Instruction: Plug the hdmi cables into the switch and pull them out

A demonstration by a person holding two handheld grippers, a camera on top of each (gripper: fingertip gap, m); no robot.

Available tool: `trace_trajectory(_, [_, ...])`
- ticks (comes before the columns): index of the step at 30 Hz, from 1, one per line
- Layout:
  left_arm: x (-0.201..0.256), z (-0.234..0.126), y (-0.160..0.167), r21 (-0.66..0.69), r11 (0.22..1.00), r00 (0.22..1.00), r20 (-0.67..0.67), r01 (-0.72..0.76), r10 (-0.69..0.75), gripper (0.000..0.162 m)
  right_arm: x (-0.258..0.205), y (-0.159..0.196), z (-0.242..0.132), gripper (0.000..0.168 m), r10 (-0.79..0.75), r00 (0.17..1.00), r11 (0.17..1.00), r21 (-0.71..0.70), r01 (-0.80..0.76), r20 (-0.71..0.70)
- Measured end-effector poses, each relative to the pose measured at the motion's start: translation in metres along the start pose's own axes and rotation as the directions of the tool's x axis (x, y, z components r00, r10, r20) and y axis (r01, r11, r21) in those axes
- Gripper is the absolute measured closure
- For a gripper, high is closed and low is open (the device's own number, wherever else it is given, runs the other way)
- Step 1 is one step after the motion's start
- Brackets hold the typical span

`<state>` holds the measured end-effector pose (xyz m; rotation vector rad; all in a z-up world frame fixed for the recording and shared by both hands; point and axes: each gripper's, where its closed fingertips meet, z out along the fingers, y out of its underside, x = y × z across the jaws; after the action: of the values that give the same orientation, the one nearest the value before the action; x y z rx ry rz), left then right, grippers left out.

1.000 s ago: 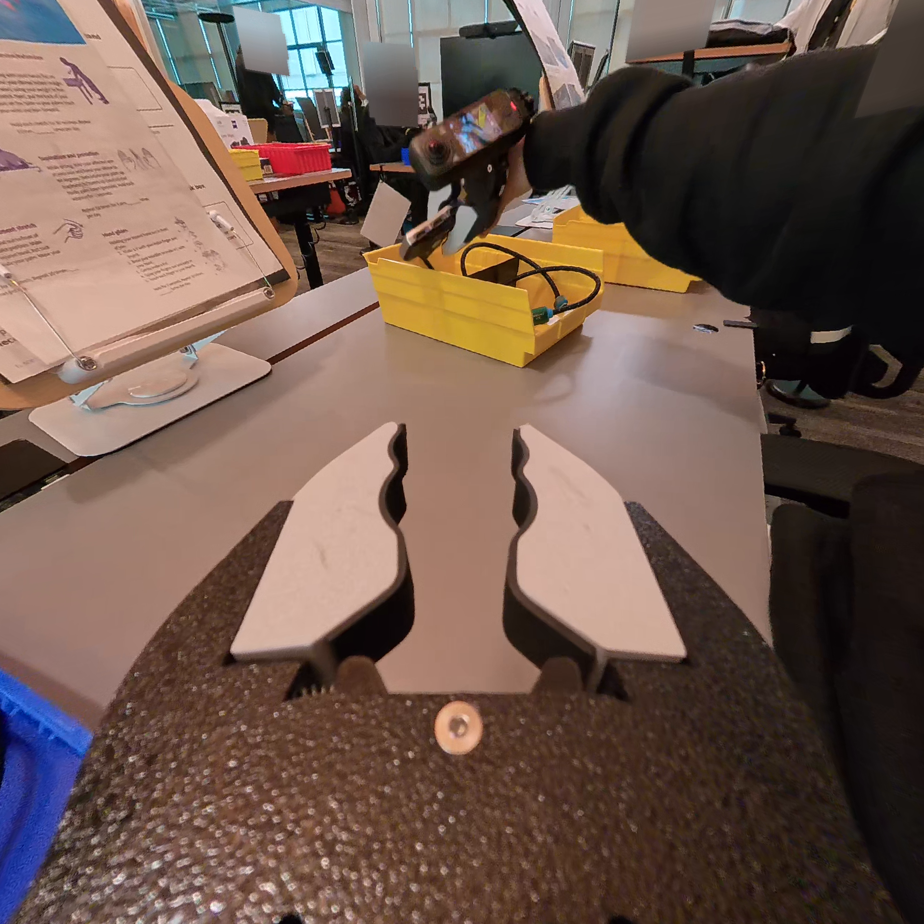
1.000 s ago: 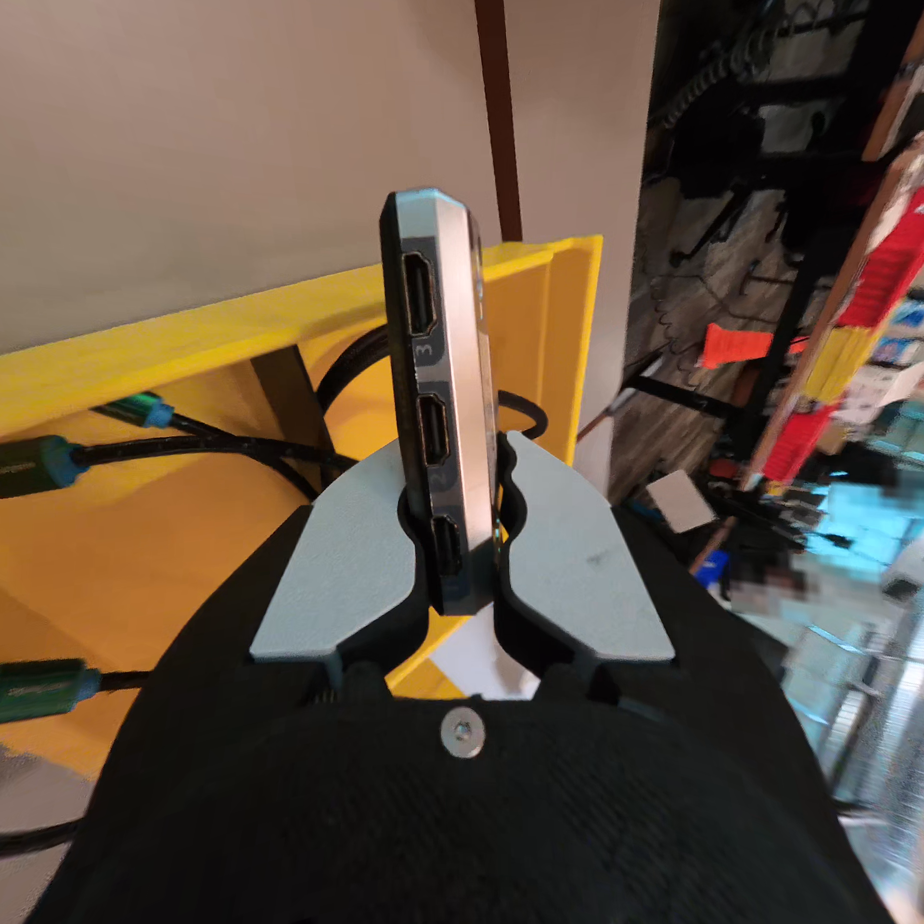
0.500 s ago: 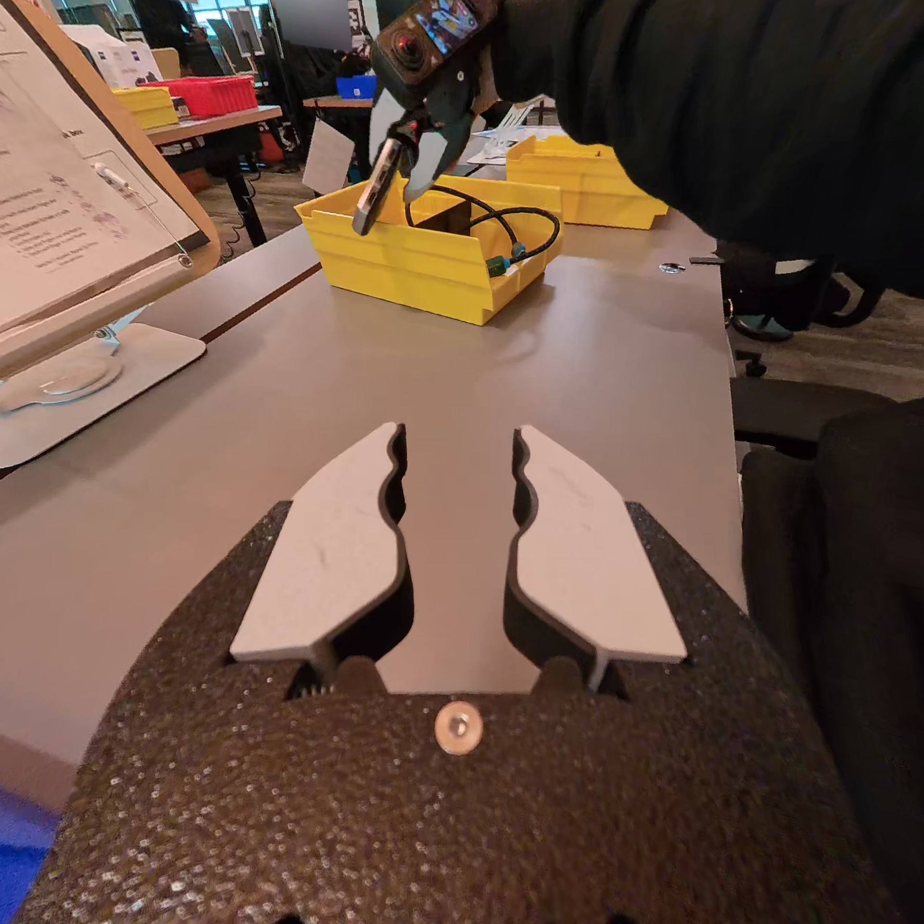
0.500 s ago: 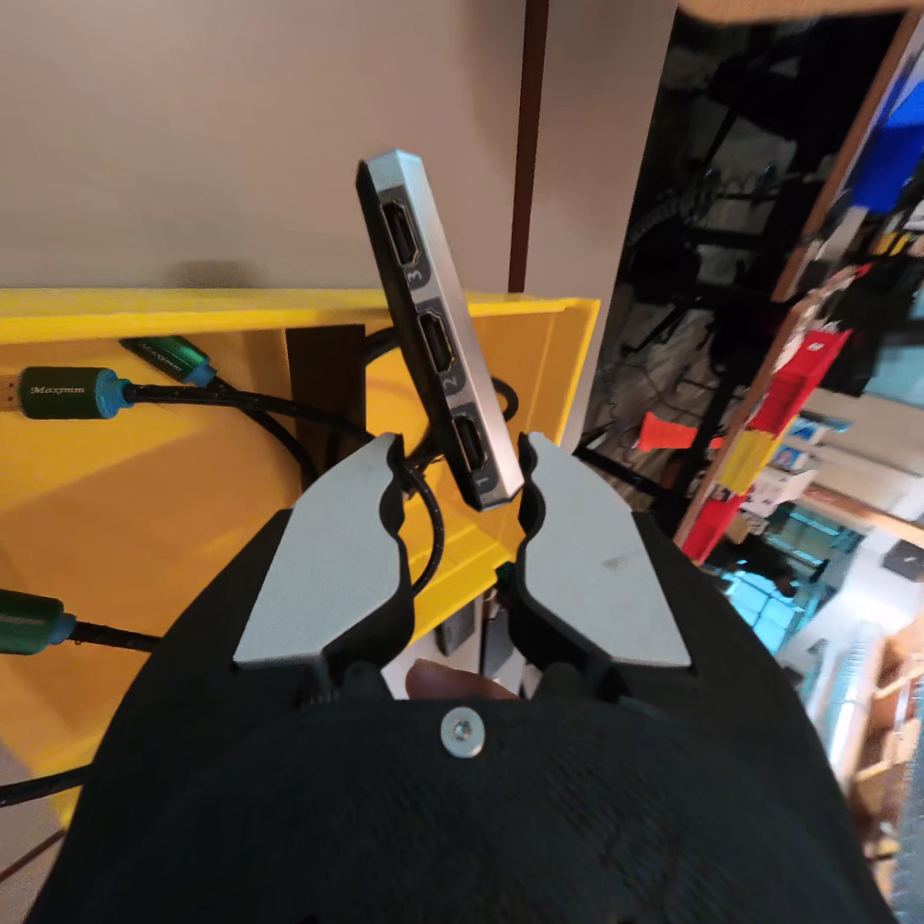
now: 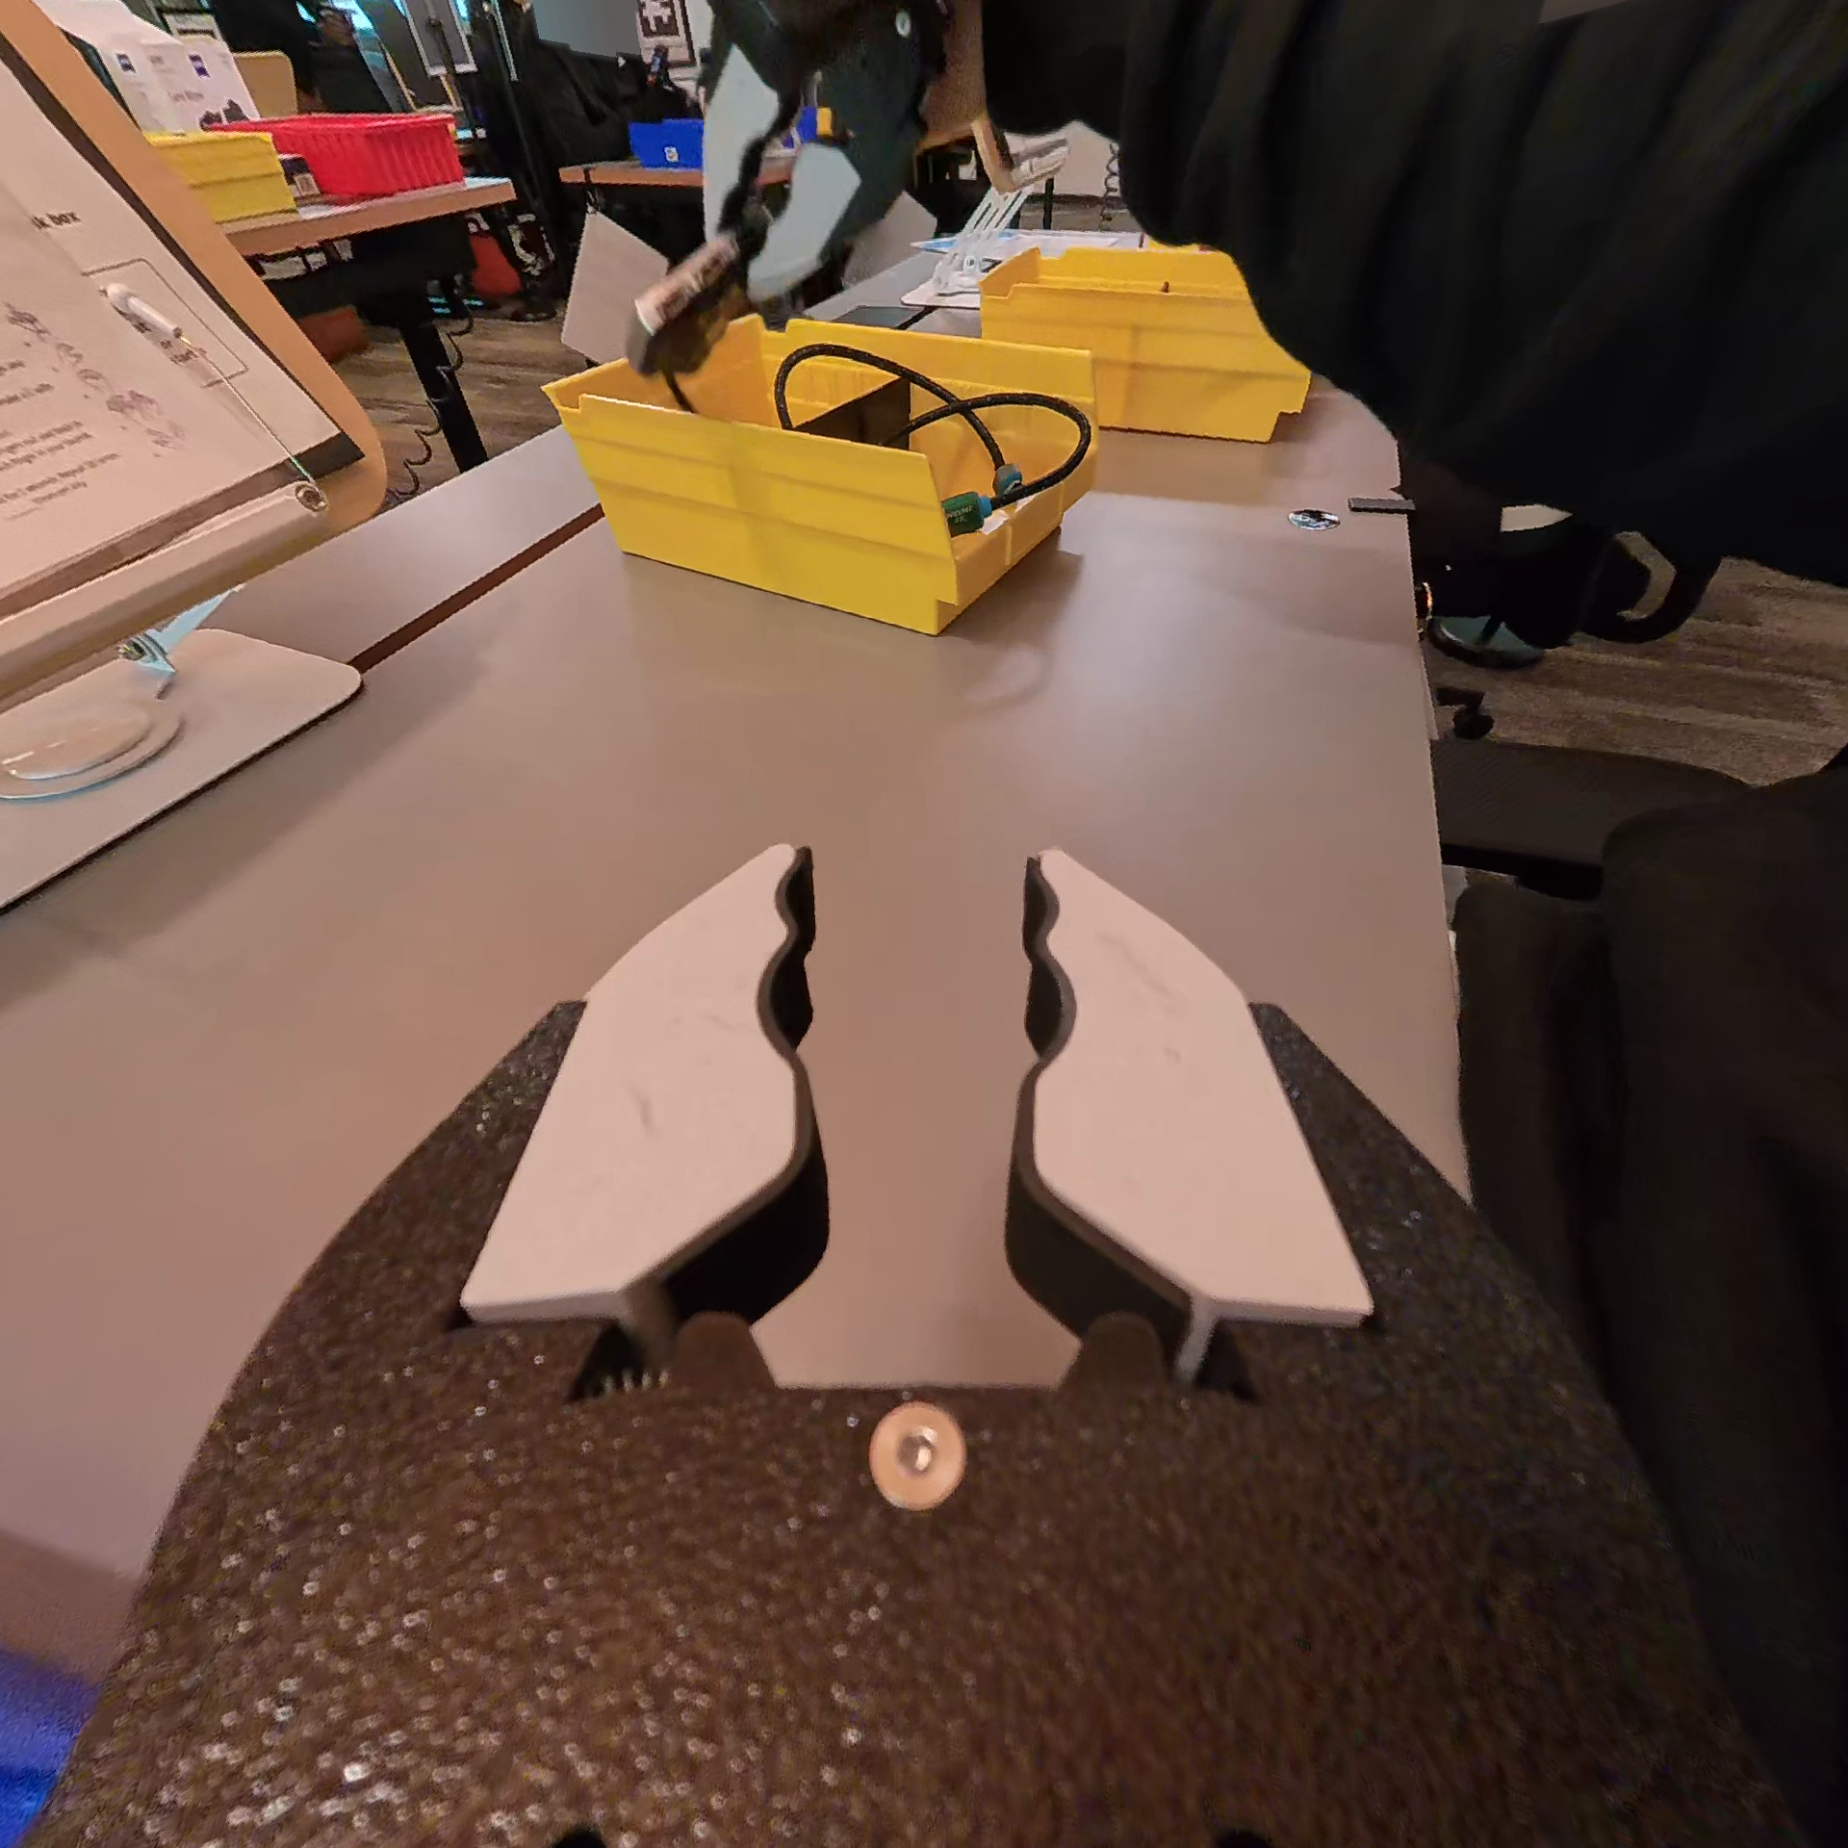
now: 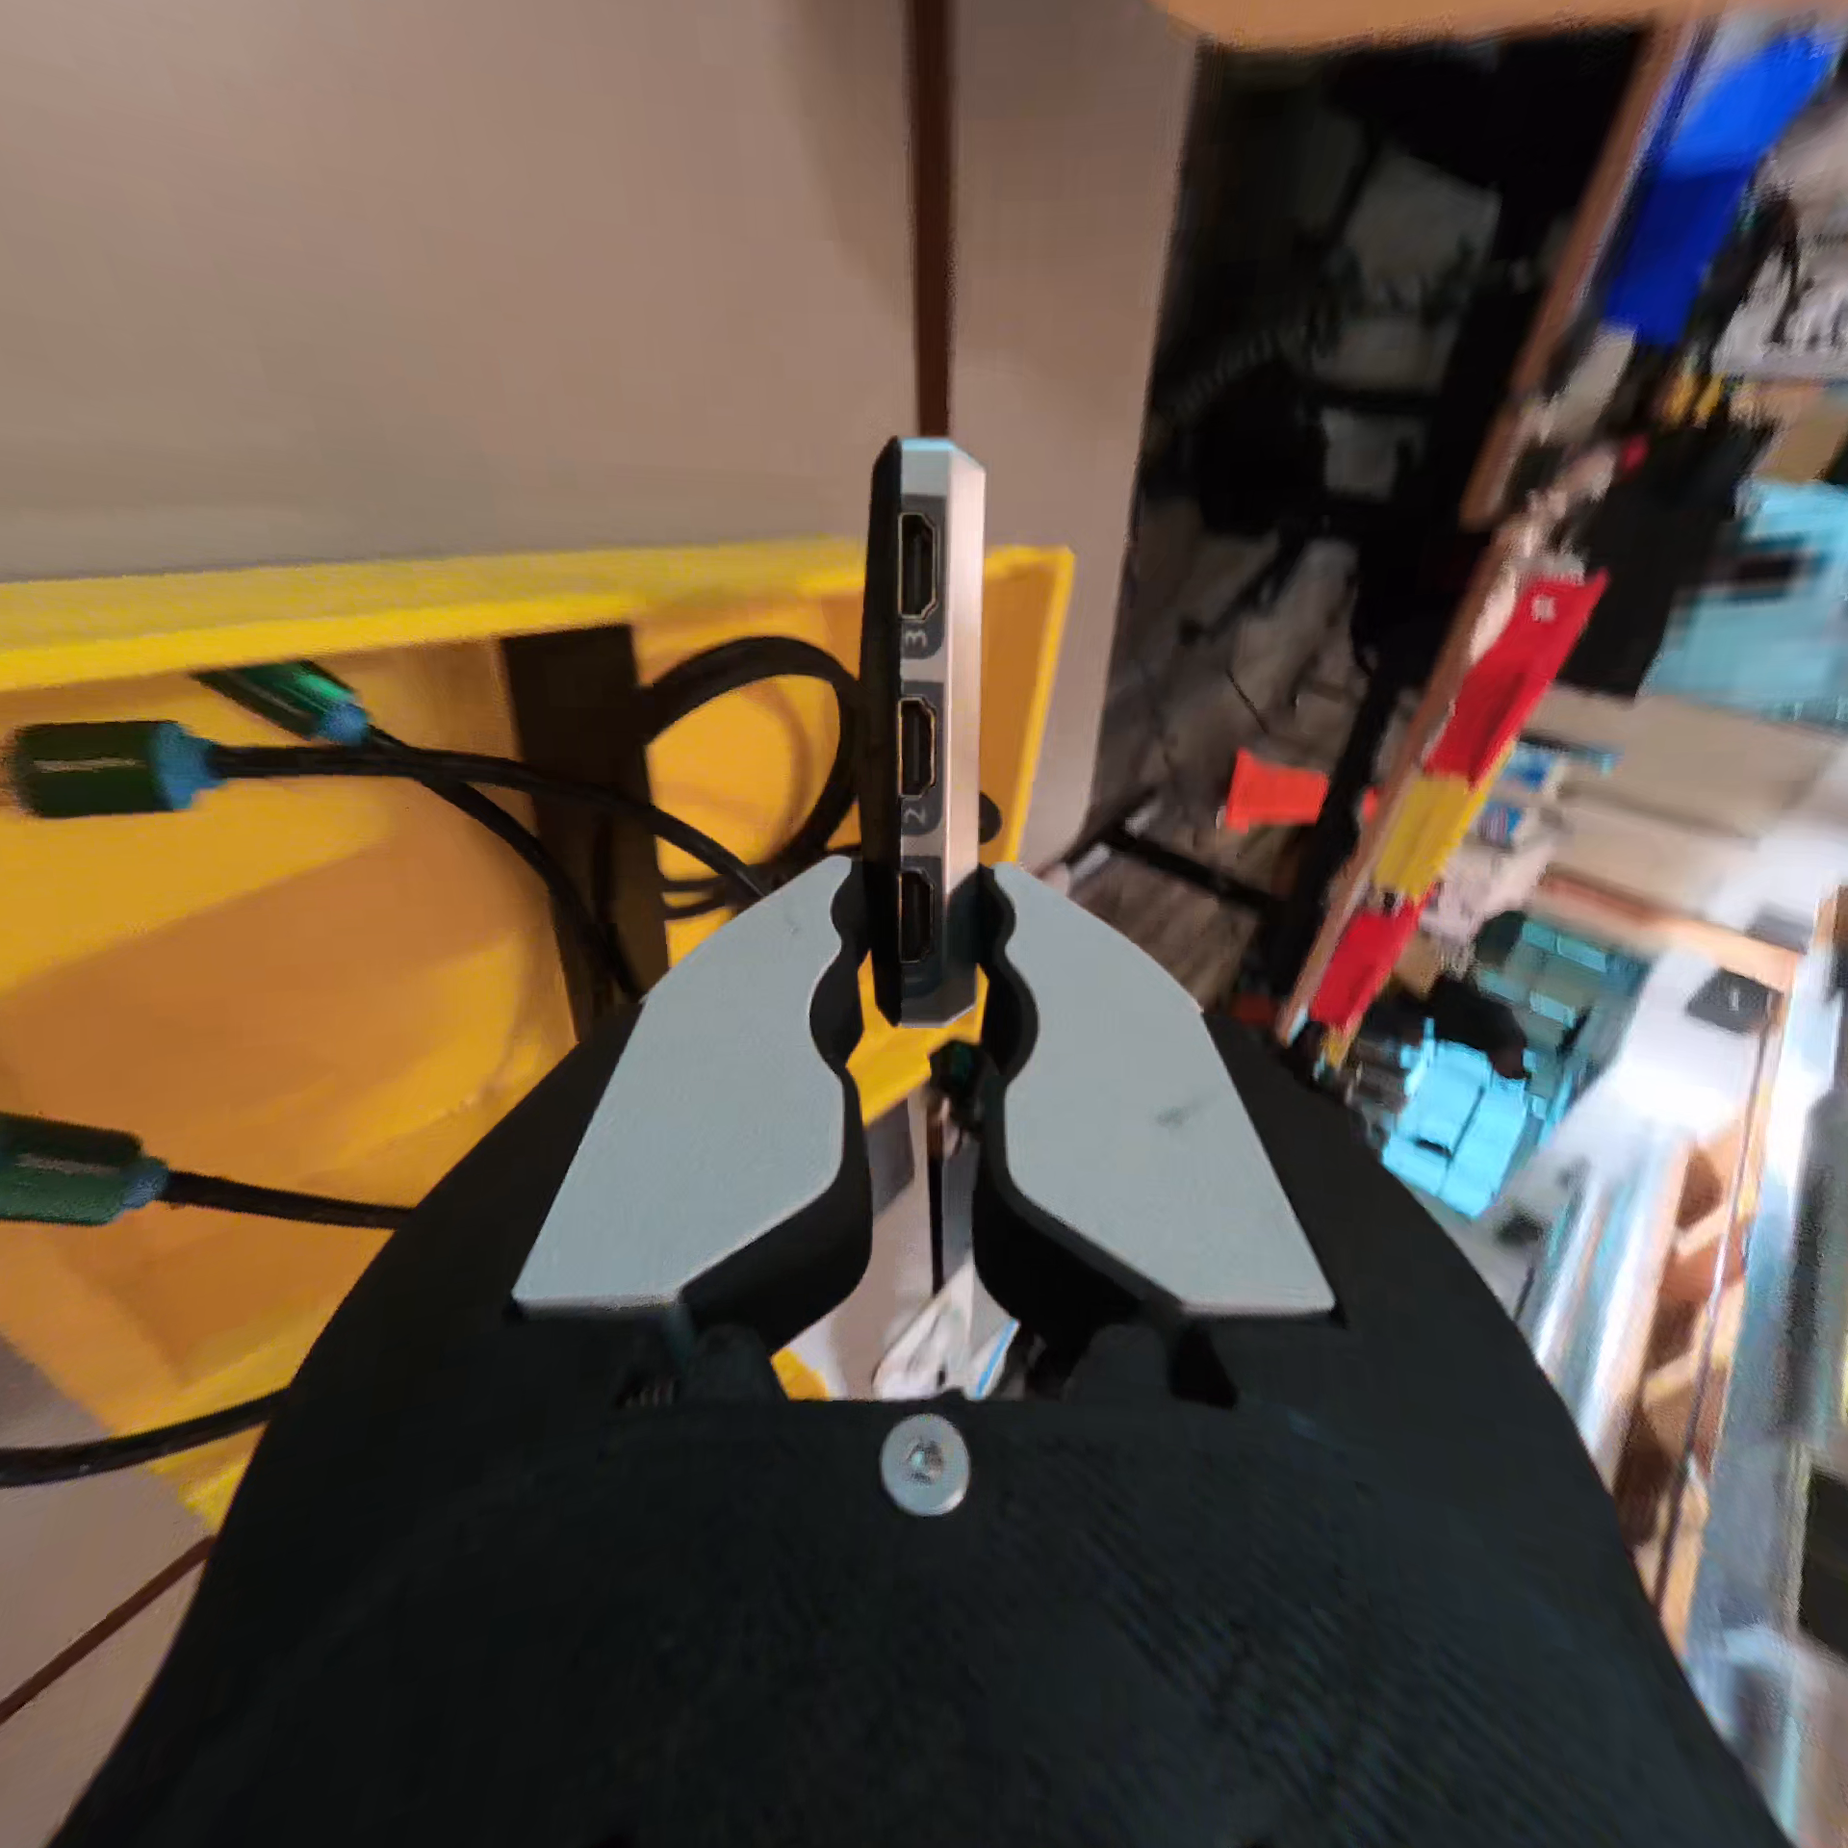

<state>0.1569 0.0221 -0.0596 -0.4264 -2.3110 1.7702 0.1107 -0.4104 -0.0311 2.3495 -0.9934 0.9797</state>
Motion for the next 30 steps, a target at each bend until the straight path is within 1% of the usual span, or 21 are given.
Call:
trace_trajectory(2, [0.0, 0.002, 0.002, -0.007, 1.0, 1.0, -0.003, 0.003, -0.003, 0.123, 0.015, 0.019, -0.001, 0.148, 0.055, 0.998, 0.991, -0.124, -0.058, -0.029])
trace_trajectory(4, [0.0, 0.002, 0.003, -0.014, 1.0, 1.0, -0.005, 0.002, -0.002, 0.123, 0.021, 0.039, 0.001, 0.148, -0.053, 0.998, 0.964, -0.264, 0.044, -0.029])
trace_trajectory(6, [0.001, 0.002, 0.003, -0.013, 1.0, 1.0, -0.009, 0.001, -0.001, 0.123, 0.018, 0.049, 0.007, 0.148, -0.17, 0.985, 0.927, -0.339, 0.163, 0.011])
trace_trajectory(8, [0.001, 0.001, 0.002, -0.008, 1.0, 1.0, -0.011, 0.003, -0.004, 0.123, 0.018, 0.059, 0.016, 0.149, -0.251, 0.968, 0.873, -0.425, 0.238, 0.025])
trace_trajectory(10, [0.001, 0.001, 0.002, -0.005, 1.0, 1.0, -0.015, 0.005, -0.005, 0.123, 0.014, 0.062, 0.027, 0.148, -0.349, 0.936, 0.807, -0.492, 0.325, 0.046])
trace_trajectory(12, [0.001, 0.0, 0.002, 0.0, 1.0, 1.0, -0.017, 0.007, -0.007, 0.124, 0.007, 0.059, 0.039, 0.148, -0.407, 0.911, 0.764, -0.519, 0.383, 0.072])
trace_trajectory(14, [0.001, -0.001, 0.001, 0.008, 1.0, 1.0, -0.02, 0.014, -0.014, 0.124, -0.001, 0.052, 0.051, 0.148, -0.435, 0.896, 0.748, -0.517, 0.415, 0.09])
trace_trajectory(15, [0.0, -0.002, 0.001, 0.011, 1.0, 1.0, -0.021, 0.019, -0.018, 0.124, -0.007, 0.047, 0.057, 0.148, -0.434, 0.895, 0.753, -0.502, 0.425, 0.107])
trace_trajectory(17, [-0.001, -0.002, 0.002, 0.013, 1.0, 0.999, -0.022, 0.026, -0.026, 0.124, -0.026, 0.034, 0.068, 0.146, -0.428, 0.889, 0.787, -0.418, 0.454, 0.161])
trace_trajectory(18, [-0.001, -0.002, 0.002, 0.012, 1.0, 0.999, -0.023, 0.028, -0.028, 0.124, -0.027, 0.035, 0.07, 0.145, -0.412, 0.897, 0.791, -0.426, 0.44, 0.161])
trace_trajectory(20, [0.0, -0.001, 0.002, 0.011, 1.0, 0.999, -0.026, 0.027, -0.027, 0.124, -0.027, 0.036, 0.072, 0.144, -0.351, 0.927, 0.828, -0.418, 0.372, 0.13])
trace_trajectory(22, [0.001, -0.001, 0.002, 0.009, 1.0, 0.999, -0.03, 0.024, -0.024, 0.124, -0.03, 0.031, 0.071, 0.142, -0.278, 0.953, 0.89, -0.342, 0.302, 0.117])
trace_trajectory(24, [0.001, -0.001, 0.002, 0.008, 1.0, 0.999, -0.033, 0.023, -0.023, 0.124, -0.03, 0.021, 0.066, 0.139, -0.195, 0.976, 0.951, -0.224, 0.213, 0.099])
trace_trajectory(26, [0.001, -0.001, 0.002, 0.01, 1.0, 0.999, -0.036, 0.026, -0.025, 0.124, -0.025, 0.021, 0.06, 0.135, -0.156, 0.985, 0.967, -0.193, 0.168, 0.076])
trace_trajectory(28, [0.002, 0.0, 0.002, 0.006, 1.0, 0.999, -0.038, 0.027, -0.027, 0.124, -0.025, 0.026, 0.054, 0.136, -0.162, 0.983, 0.964, -0.198, 0.176, 0.086])
trace_trajectory(30, [0.004, 0.001, 0.003, 0.0, 1.0, 0.999, -0.039, 0.021, -0.021, 0.124, -0.021, 0.031, 0.049, 0.14, -0.175, 0.983, 0.961, -0.207, 0.184, 0.062])
